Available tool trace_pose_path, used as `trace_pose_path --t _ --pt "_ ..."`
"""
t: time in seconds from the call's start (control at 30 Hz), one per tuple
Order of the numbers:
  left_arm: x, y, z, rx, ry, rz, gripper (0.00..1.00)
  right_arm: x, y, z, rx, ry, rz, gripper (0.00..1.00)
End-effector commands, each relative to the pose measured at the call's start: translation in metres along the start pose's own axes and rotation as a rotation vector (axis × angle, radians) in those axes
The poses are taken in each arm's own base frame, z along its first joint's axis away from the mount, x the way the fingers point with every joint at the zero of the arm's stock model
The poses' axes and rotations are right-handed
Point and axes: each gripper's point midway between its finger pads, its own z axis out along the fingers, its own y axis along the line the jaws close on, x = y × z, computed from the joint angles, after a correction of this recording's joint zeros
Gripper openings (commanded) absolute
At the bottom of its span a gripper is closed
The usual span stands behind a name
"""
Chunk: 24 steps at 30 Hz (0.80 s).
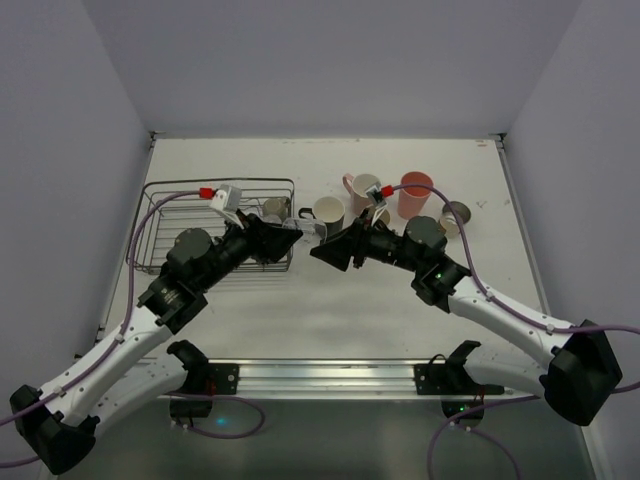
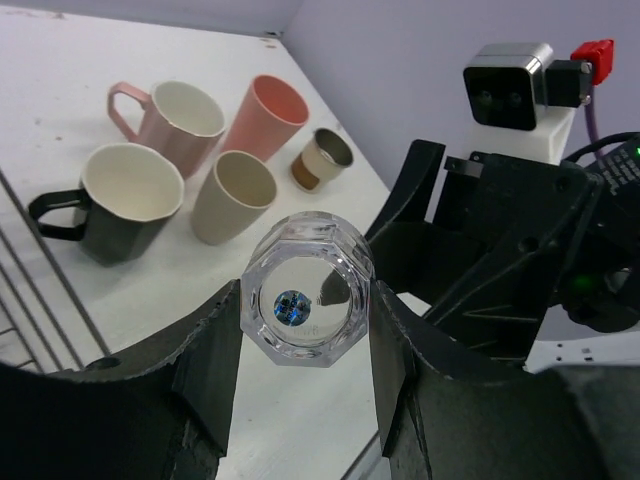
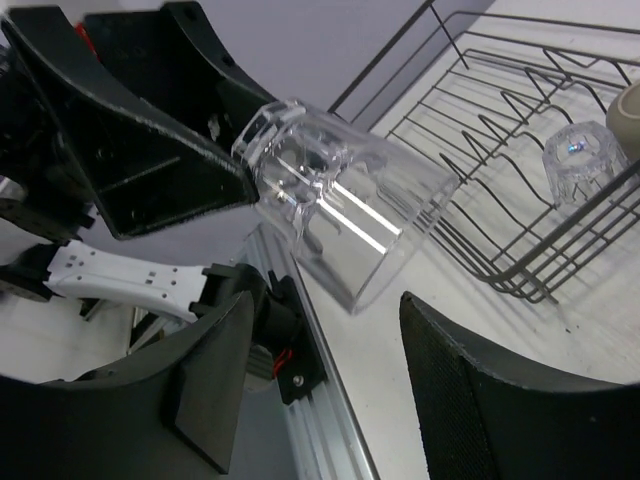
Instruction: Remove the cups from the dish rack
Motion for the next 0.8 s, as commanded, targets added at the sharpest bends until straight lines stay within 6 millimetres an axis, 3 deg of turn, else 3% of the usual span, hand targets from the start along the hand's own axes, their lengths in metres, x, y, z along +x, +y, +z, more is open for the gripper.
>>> trace_pose_path --t 0.0,0.23,0.33,0.37,0.4,0.47,0.5,0.57,0.6,0.77 --pt "-0.008 -0.038 -0.004 0.200 -0.042 -0.084 0.15 -0.035 0.036 0.001 -0.107 -0.102 -0.052 0.62" --pt "0.004 -0.049 -0.006 0.299 -0.028 -0.142 0.15 -0.042 0.045 0.001 -0.136 -0.128 -0.078 0.58" --pt "0.004 -0.048 -0.006 0.295 -0.026 -0.134 0.22 -0.044 0.052 -0.002 -0.165 -0.158 -0.083 0.37" --pt "0.007 -0.044 -0.006 0.272 -0.011 -0.117 0.28 -0.045 0.052 -0.004 -0.161 -0.168 -0.084 0.20" --pt "0.000 -0.042 -0.006 0.248 -0.030 -0.103 0.51 -0.046 0.052 -0.006 -0.158 -0.173 -0.085 0.14" --pt "0.004 -0.030 -0.006 0.177 -0.012 -0.073 0.71 -0.041 0.044 -0.006 -0.119 -0.155 -0.081 0.07" --pt "-0.006 -0.025 -0.007 0.136 -0.045 -0.060 0.85 -0.039 0.041 -0.006 -0.102 -0.144 -0.096 0.06" --pt "-0.006 -0.015 -0.009 0.076 -0.037 -0.017 0.94 -0.030 0.028 -0.007 -0.029 -0.094 -0.088 0.06" --pt "-0.015 -0.013 -0.012 0.051 -0.064 0.002 1.00 -0.030 0.020 -0.008 0.014 -0.088 -0.114 0.04" --pt "-0.013 0.022 -0.026 -0.142 -0.020 0.125 1.00 0.002 -0.031 -0.022 0.280 0.116 -0.138 0.03"
